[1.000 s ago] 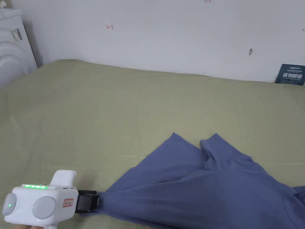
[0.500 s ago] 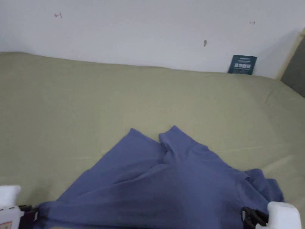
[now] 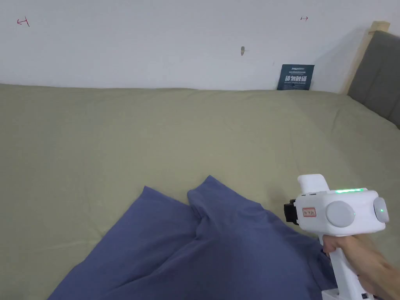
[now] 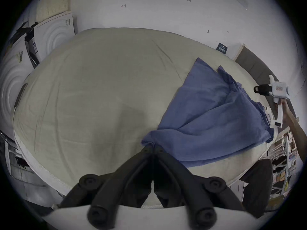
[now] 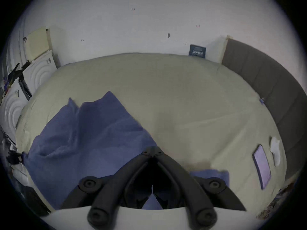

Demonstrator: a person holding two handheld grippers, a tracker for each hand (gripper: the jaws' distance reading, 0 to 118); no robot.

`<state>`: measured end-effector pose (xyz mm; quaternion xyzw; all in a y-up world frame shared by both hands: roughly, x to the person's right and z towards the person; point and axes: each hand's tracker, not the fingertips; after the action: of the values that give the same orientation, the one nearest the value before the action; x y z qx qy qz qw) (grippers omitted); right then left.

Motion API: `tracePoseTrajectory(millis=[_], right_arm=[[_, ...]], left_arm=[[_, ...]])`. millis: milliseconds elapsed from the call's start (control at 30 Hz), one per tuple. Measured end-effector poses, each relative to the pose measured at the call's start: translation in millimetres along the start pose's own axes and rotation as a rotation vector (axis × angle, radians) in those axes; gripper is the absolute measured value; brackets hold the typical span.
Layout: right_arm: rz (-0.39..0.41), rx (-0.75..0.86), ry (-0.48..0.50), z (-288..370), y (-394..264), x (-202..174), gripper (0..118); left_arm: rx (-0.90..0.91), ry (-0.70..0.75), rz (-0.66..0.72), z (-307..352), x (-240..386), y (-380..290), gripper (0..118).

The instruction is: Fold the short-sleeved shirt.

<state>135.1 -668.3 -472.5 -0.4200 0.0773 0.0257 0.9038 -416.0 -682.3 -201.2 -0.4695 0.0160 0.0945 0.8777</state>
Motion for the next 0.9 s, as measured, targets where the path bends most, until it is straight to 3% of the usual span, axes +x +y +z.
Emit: tracePoseTrajectory(millis=[100, 133, 167, 200, 233, 267, 300, 433, 467, 567, 600, 633, 667, 700, 767, 833, 900], right_arm=[[0.008, -0.028, 0.026, -13.2, 11.8, -6.8, 1], [0.016, -0.053, 0.031, -18.5, 16.0, -8.6, 18], [0.024, -0.070, 0.044, -22.8, 18.4, -9.8, 57], [0.047, -0.093, 0.060, -25.3, 20.6, -12.1, 114], [0.059, -0.119, 0.055, -30.4, 22.7, -13.1, 114], [0.084, -0.155, 0.054, -34.4, 20.2, -16.6, 106], [0.100, -0.092, 0.023, -35.8, 24.6, -18.1, 101], [0.136, -0.193, 0.002, -57.1, -11.2, -21.8, 101], [0.144, -0.222, -0.003, -65.0, 17.3, -22.5, 101], [0.154, -0.219, -0.019, -66.1, 11.1, -27.7, 91], [0.150, -0.225, -0.015, -61.9, 15.2, -28.6, 77], [0.153, -0.196, -0.010, -52.4, 16.5, -31.7, 45], [0.187, -0.148, -0.034, -39.8, 17.9, -36.7, 0], [0.195, -0.107, -0.058, -26.6, 16.4, -41.5, 0], [0.195, -0.064, 0.016, 8.9, 6.6, -40.6, 0], [0.207, 0.025, 0.002, 54.7, -2.1, -41.3, 0], [0.185, 0.106, 0.023, 94.1, 24.0, -34.8, 0]], left_arm=[[-0.005, 0.005, 0.002, -0.4, 5.8, 3.3, 0], [-0.006, 0.004, 0.002, -0.8, 6.3, 3.8, 0], [-0.007, 0.006, 0.002, -1.3, 6.9, 4.4, 0], [-0.011, 0.006, -0.002, -2.5, 7.2, 5.3, 0], [-0.011, 0.007, -0.002, -1.4, 10.5, 5.9, 0], [-0.012, 0.006, -0.001, -2.0, 11.5, 6.0, 0], [-0.014, 0.004, -0.003, -2.7, 12.6, 6.2, 0], [-0.021, 0.006, -0.012, -4.6, 15.4, 5.7, 0], [-0.025, 0.007, -0.010, -6.0, 15.6, 5.7, 0], [-0.028, 0.013, -0.009, -9.6, 11.0, 3.7, 0], [-0.029, 0.010, -0.005, -10.0, 10.8, 3.8, 0], [-0.030, 0.010, -0.005, -9.4, 11.3, 3.9, 0], [-0.029, 0.015, -0.004, -9.0, 12.0, 4.5, 0], [-0.029, 0.016, -0.006, -7.9, 12.9, 5.6, 0], [-0.020, 0.043, -0.007, -0.8, 16.4, 8.2, 0], [0.017, 0.069, -0.004, 10.4, 17.3, 11.9, 0], [0.066, 0.061, 0.030, 29.9, 16.6, 19.0, 0]])
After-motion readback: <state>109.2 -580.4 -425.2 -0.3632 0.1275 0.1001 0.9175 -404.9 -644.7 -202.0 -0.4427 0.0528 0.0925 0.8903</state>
